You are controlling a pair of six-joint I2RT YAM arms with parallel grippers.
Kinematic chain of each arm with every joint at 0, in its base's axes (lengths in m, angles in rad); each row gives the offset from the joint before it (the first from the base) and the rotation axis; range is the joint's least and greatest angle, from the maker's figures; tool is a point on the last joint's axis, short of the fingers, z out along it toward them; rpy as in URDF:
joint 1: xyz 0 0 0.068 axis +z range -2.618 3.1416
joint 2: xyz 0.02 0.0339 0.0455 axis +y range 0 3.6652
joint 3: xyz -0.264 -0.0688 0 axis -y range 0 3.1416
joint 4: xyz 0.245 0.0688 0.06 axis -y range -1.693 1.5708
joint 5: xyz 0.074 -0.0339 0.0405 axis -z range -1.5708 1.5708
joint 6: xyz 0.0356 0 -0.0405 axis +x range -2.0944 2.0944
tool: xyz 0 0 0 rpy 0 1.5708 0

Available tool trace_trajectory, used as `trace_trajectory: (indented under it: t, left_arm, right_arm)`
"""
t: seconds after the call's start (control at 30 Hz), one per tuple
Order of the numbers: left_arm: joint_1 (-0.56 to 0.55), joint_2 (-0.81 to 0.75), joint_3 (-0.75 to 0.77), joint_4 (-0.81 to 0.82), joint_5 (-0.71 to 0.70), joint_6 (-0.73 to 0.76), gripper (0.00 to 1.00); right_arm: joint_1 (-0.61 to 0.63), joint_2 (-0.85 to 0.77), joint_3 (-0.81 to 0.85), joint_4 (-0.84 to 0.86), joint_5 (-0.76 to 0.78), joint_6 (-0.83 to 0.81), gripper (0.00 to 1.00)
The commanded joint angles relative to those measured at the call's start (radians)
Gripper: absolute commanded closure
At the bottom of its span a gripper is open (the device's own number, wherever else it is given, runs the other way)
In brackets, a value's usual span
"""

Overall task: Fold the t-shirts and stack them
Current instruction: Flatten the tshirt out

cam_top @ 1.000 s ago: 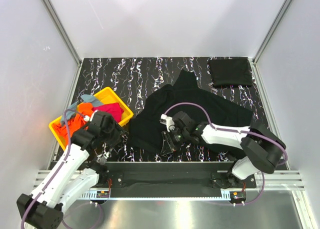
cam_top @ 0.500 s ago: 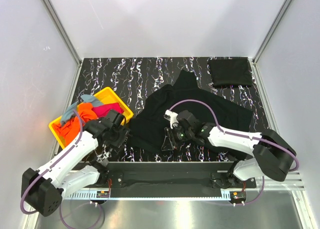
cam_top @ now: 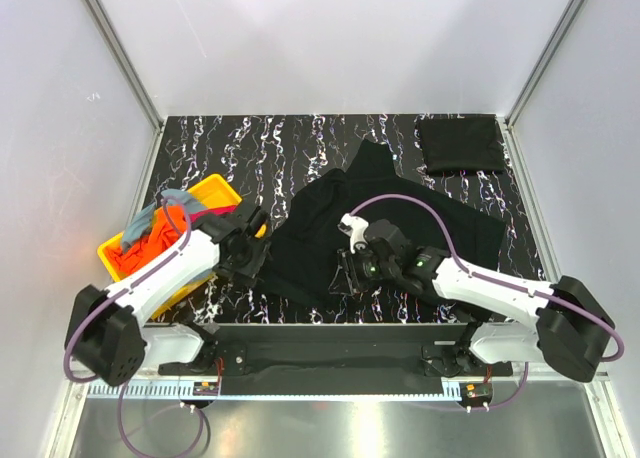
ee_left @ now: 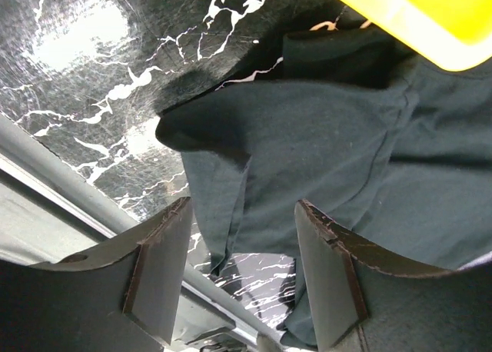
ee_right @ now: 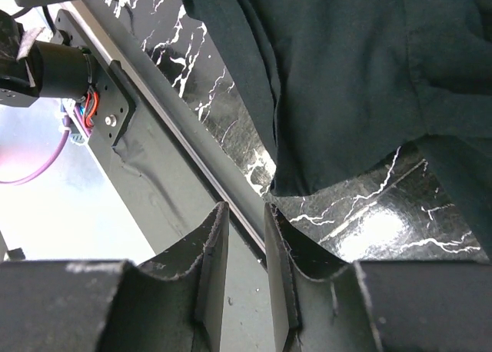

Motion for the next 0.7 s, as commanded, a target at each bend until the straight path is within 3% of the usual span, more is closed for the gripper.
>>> trace_trajectory:
  t: [0.0, 0.33, 0.47, 0.6, 0.63, 0.67]
  left_arm:
    - [-0.005, 0.044, 0.054, -0.004, -0.032, -0.056, 0.40]
    - [-0.012, 0.196, 0.073, -0.004, -0.024, -0.080, 0.40]
    - [-0.012, 0.213, 0.059, -0.001, -0.024, -0.099, 0.45]
    - [-0.012, 0.219, 0.051, 0.016, -0.026, -0.091, 0.54]
    - [-0.015, 0.219, 0.051, 0.022, -0.027, -0.088, 0.67]
    - [-0.015, 0.216, 0.054, 0.024, -0.029, -0.081, 0.73]
  right_arm:
    - [0.006, -0.053, 0.028, -0.025, 0.044, -0.022, 0.68]
    - [0.006, -0.119, -0.016, -0.035, 0.102, -0.051, 0.68]
    - [0.006, -0.127, -0.026, -0.036, 0.105, -0.043, 0.68]
    - [0.006, -0.160, -0.027, -0.038, 0.115, -0.027, 0.68]
    - [0.006, -0.166, -0.027, -0.042, 0.125, -0.019, 0.68]
    - [0.006, -0.174, -0.026, -0.048, 0.136, -0.011, 0.68]
